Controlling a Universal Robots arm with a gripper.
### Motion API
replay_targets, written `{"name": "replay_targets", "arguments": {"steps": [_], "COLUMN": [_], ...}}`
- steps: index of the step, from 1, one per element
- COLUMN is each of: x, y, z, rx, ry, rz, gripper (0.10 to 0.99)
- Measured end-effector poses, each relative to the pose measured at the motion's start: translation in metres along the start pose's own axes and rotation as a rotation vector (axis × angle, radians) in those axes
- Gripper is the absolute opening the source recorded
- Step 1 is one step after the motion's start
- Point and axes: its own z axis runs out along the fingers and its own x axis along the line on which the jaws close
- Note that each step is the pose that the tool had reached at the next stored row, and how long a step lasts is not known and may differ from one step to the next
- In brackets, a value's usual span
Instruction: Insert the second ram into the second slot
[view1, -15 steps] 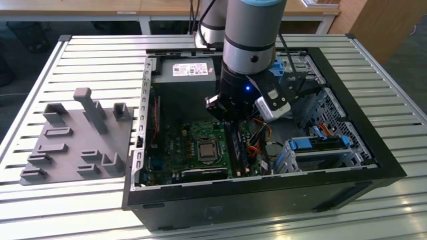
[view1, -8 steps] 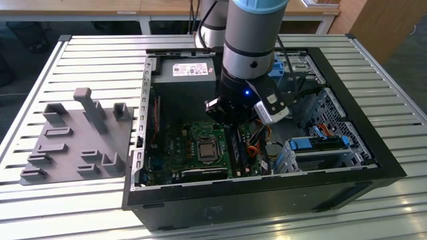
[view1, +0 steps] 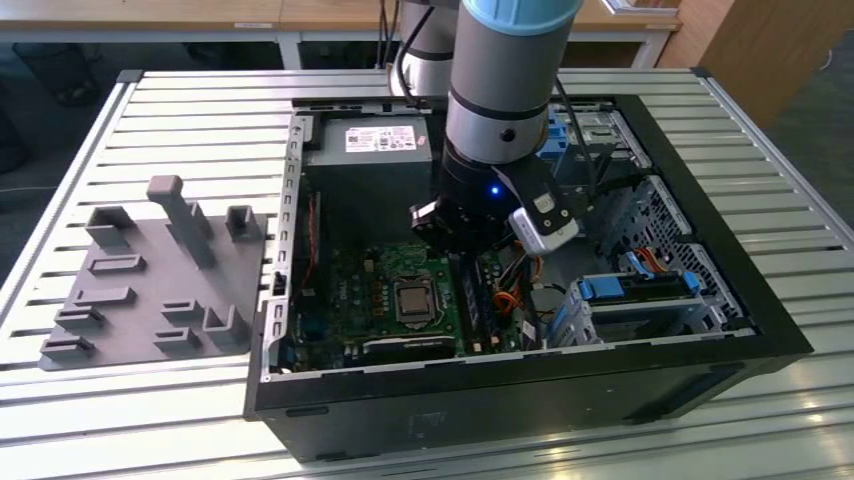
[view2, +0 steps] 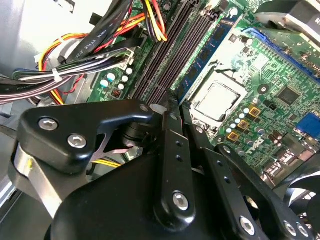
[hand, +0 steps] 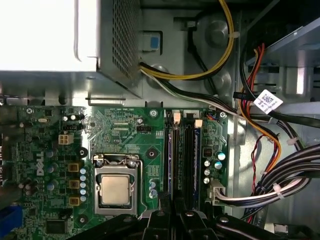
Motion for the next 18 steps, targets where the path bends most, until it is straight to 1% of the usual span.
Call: {"name": "replay_targets", "arguments": {"steps": [4, 5, 10, 14, 18], "x": [-0.0005, -0.0005, -0.0038, -0.0053, -0.0054], "y": [-0.0055, -0.0059, -0.0055, -0.0053, -0.0052], "z": [0.0009, 0.0017, 0.01, 0.0135, 0.016], "rx": [0.0, 0.0, 0.0, 0.0, 0.0], "ry": [0.0001, 0.0001, 0.0005, 0.0007, 0.0018], "rz": [0.005, 0.007, 0.017, 0.022, 0.051], "gripper": [0.137, 0.137, 0.137, 0.137, 0.137]}}
